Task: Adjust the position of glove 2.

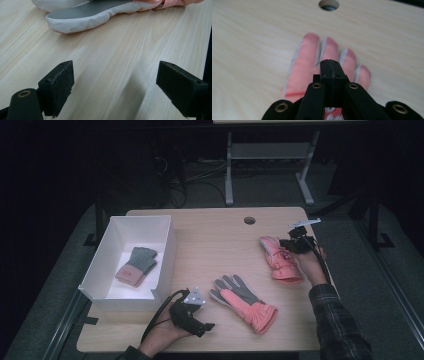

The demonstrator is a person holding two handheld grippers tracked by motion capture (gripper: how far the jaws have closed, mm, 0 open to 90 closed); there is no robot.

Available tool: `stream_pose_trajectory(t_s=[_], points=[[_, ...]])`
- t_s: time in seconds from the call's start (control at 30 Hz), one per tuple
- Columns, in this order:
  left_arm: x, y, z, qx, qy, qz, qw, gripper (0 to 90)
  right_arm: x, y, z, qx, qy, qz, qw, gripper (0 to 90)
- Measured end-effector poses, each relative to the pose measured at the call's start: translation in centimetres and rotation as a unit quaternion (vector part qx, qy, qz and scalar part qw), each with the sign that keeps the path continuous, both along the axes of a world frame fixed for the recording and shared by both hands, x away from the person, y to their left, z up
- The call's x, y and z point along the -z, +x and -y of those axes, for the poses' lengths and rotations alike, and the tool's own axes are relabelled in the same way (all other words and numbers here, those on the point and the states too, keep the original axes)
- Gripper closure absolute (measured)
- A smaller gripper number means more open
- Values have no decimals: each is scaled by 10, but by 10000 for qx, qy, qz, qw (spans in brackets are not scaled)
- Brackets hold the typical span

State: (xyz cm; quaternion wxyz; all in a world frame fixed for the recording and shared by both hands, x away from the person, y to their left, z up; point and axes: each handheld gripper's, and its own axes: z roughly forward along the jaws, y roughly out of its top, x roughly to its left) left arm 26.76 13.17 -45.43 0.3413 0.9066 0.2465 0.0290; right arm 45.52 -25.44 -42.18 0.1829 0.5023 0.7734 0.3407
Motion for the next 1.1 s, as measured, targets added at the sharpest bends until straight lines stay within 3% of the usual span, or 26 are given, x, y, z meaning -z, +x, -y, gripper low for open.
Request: stream_pose_trajectory(t_s=[0.03,0.1,0.13,0.2,0.43,0.67,0.87,0.93,1.03,1.1], points=[[0,0,0,-13,-2,3,10000,144,1,5,1,23,-80,20,10000,900],[0,0,-1,-17,-10,-5,10000,144,3,13,2,105,10,73,9999,900],[0,1,-1,-11,-29,-11,10000,144,5,16,2,95,76,18,9999,900],[0,1,-1,-15,-40,-37,10000,144,11,22,0,62,-68,-75,9999,900],[0,1,-1,-8,-45,-58,10000,144,22,32,-7,61,-186,-287,9994,900],[1,1,0,48,30,-130,9999,144,20,27,-14,-295,-6,-357,9989,900],[1,2,-1,29,10,-119,9999,145,19,16,-34,-916,154,-492,9945,900],[1,2,-2,46,36,-124,9999,145,18,12,-40,-1042,50,-446,9935,895],[1,2,-2,39,30,-121,9999,146,12,7,-35,-1103,175,-463,9927,823],[1,3,-2,50,43,-126,9999,146,5,4,-24,-1174,269,-597,9909,786]])
